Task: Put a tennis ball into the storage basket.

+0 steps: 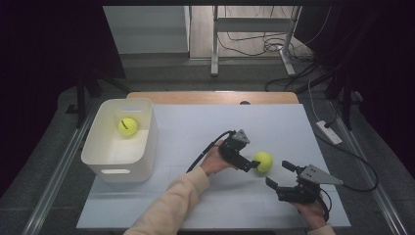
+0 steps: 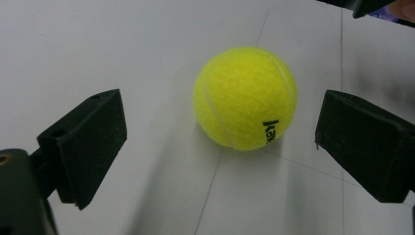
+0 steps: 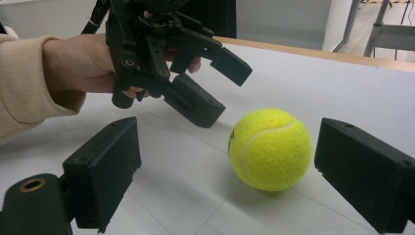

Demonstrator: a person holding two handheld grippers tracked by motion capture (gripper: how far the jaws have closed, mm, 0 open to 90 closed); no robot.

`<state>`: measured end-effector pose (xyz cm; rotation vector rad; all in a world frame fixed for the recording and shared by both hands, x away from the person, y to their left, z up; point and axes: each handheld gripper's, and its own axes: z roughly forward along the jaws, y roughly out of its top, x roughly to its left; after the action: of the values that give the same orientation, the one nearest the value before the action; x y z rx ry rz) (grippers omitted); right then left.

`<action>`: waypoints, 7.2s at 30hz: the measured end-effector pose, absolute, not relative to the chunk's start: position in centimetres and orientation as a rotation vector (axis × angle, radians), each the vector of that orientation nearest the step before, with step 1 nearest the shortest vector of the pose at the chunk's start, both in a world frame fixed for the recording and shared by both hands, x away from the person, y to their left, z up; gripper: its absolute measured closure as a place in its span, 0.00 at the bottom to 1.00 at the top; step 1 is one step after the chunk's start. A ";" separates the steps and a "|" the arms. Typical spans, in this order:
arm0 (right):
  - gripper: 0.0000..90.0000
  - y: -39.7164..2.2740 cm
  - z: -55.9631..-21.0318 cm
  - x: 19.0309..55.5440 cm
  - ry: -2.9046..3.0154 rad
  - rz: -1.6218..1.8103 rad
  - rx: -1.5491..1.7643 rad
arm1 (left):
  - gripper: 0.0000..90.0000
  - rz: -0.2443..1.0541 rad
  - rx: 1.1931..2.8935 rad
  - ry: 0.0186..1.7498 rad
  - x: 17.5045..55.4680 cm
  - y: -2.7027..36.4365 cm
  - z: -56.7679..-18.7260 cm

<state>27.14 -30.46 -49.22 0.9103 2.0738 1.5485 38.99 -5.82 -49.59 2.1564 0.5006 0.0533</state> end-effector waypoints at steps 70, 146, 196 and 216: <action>0.11 -30.7 -49.4 27.2 2.074 1.546 0.914 | 0.30 0.019 2.250 0.448 39.7 -10.1 -51.2; 0.11 -30.3 -49.7 27.4 2.094 1.512 0.911 | 0.30 0.242 2.074 0.578 37.8 0.8 -44.7; 0.11 -30.0 -49.9 27.6 2.101 1.496 0.905 | 0.30 0.387 1.939 0.710 35.4 10.2 -40.1; 0.11 -29.8 -49.9 27.7 2.104 1.493 0.907 | 0.30 0.430 1.897 0.781 34.7 13.2 -39.1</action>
<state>27.68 -29.83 -49.92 0.9070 2.1044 1.4932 34.72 13.19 -39.13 1.8970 0.7807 0.4303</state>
